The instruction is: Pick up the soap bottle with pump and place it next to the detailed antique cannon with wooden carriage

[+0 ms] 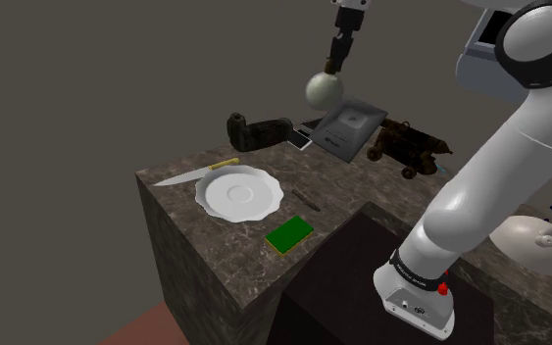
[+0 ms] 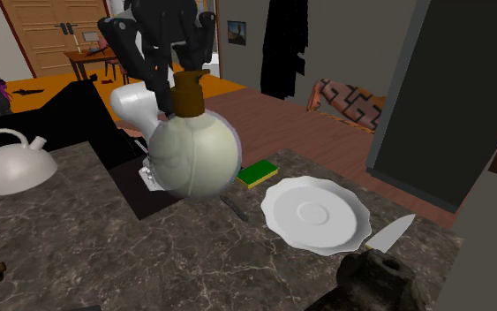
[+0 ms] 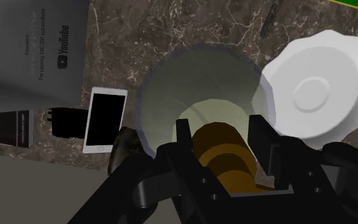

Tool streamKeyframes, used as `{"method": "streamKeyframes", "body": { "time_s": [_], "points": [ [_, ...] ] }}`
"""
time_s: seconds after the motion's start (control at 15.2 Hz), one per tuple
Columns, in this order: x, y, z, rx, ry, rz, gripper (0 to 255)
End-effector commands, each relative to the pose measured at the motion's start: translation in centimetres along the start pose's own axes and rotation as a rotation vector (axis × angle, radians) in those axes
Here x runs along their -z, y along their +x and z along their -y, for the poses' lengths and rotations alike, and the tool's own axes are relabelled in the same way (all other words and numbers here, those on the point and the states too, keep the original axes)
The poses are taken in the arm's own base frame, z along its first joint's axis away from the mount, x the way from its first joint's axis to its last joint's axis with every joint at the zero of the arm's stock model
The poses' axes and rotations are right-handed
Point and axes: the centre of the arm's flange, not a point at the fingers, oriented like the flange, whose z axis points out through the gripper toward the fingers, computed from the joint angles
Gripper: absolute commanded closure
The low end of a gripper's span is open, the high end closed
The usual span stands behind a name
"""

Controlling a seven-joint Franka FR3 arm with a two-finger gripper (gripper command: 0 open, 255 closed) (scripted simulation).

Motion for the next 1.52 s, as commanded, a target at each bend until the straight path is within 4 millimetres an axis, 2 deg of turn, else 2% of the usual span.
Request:
{"method": "streamKeyframes", "body": {
  "time_s": [0.0,1.45],
  "points": [
    [0.2,-2.3,-1.3,0.001,0.0,0.0,255],
    [0.6,-27.6,-15.7,0.001,0.0,0.0,255]
  ]
}}
